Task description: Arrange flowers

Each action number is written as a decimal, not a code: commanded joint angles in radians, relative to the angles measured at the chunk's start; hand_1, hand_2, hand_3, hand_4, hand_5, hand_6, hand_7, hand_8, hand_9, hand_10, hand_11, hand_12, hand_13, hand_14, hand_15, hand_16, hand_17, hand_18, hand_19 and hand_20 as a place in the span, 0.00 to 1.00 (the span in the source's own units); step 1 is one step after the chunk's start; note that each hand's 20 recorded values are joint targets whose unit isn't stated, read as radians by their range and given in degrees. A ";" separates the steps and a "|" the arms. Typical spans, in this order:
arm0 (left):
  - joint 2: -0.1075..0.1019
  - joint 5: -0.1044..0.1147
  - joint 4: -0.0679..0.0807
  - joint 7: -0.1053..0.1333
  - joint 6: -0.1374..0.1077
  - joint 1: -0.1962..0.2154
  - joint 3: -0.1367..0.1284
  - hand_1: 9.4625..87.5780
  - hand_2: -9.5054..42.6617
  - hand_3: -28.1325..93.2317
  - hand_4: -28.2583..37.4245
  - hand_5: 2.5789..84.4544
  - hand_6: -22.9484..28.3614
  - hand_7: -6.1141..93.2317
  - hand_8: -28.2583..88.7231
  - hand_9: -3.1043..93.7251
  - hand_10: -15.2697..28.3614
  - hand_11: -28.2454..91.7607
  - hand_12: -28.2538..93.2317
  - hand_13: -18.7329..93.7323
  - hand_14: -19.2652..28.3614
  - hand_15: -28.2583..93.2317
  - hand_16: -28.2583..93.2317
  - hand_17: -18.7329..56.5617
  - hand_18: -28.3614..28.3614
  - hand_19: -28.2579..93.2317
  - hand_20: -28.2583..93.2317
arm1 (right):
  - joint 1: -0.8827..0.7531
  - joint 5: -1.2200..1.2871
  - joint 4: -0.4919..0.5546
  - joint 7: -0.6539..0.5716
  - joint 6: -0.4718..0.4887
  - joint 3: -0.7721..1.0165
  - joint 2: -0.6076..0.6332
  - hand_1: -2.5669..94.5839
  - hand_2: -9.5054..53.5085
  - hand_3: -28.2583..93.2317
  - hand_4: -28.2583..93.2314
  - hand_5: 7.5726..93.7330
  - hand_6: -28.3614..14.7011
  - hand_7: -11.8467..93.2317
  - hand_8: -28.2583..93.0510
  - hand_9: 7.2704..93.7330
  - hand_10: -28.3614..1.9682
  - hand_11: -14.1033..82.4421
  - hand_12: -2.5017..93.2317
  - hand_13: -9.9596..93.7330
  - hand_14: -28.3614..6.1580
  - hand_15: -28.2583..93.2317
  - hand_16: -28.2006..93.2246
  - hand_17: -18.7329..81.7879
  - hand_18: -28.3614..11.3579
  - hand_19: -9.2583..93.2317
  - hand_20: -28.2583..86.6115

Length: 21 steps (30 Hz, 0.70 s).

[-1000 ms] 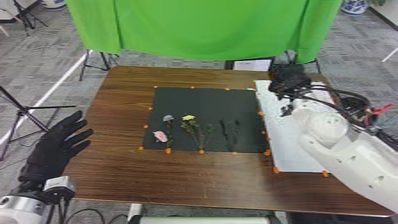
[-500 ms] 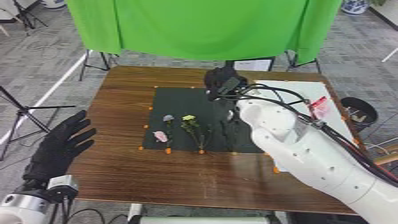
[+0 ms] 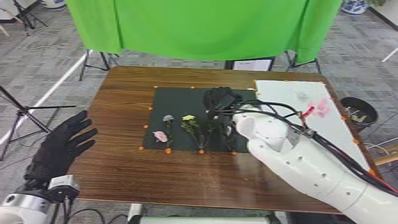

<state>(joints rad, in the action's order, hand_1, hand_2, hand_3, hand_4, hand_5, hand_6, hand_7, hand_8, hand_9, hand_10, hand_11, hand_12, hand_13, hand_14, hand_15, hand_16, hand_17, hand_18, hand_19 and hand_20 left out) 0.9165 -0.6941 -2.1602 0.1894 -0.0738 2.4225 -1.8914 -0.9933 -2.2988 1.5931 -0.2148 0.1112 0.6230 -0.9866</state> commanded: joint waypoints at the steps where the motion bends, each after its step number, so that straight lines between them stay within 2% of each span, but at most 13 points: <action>1: -0.003 0.000 0.010 -0.016 0.015 -0.009 0.007 0.18 0.14 0.79 0.00 0.28 0.52 0.25 0.16 0.24 0.60 0.39 0.40 0.31 0.73 0.44 0.26 0.09 0.91 0.54 0.31 | -0.015 0.000 0.014 0.010 -0.005 -0.001 -0.018 0.47 0.00 0.94 0.00 0.71 0.73 0.61 0.24 0.94 0.80 0.34 0.55 0.81 0.70 0.80 0.52 0.54 0.22 0.96 0.72; 7: -0.005 0.001 0.009 -0.020 0.016 -0.004 0.004 0.18 0.14 0.80 0.00 0.28 0.52 0.25 0.16 0.24 0.60 0.39 0.40 0.31 0.73 0.44 0.26 0.09 0.91 0.54 0.31 | -0.020 0.003 0.014 0.006 -0.011 -0.005 -0.026 0.43 0.00 0.92 0.00 0.70 0.72 0.59 0.25 0.90 0.76 0.41 0.48 0.80 0.68 0.81 0.52 0.53 0.22 0.96 0.73; 17: -0.010 0.001 0.015 -0.022 0.023 -0.013 0.007 0.18 0.14 0.80 0.00 0.29 0.52 0.25 0.16 0.24 0.60 0.39 0.40 0.31 0.73 0.44 0.26 0.09 0.91 0.54 0.31 | -0.023 0.002 0.011 -0.014 -0.039 -0.003 -0.032 0.39 0.00 0.91 0.00 0.66 0.70 0.56 0.24 0.83 0.70 0.48 0.37 0.77 0.67 0.82 0.52 0.52 0.22 0.95 0.73; 21: -0.009 0.001 0.013 -0.020 0.020 -0.009 0.006 0.18 0.14 0.80 0.00 0.29 0.52 0.25 0.16 0.24 0.60 0.39 0.40 0.31 0.73 0.44 0.26 0.09 0.91 0.54 0.31 | -0.023 -0.003 0.017 -0.014 -0.039 0.007 -0.026 0.35 0.00 0.92 0.00 0.65 0.70 0.53 0.24 0.81 0.69 0.50 0.32 0.76 0.66 0.82 0.52 0.51 0.22 0.95 0.74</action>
<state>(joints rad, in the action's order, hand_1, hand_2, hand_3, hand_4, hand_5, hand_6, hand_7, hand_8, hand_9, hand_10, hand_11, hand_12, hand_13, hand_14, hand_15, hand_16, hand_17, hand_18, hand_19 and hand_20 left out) 0.9076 -0.6938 -2.1496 0.1788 -0.0649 2.4085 -1.8861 -1.0153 -2.2910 1.5976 -0.2173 0.0891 0.6184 -1.0131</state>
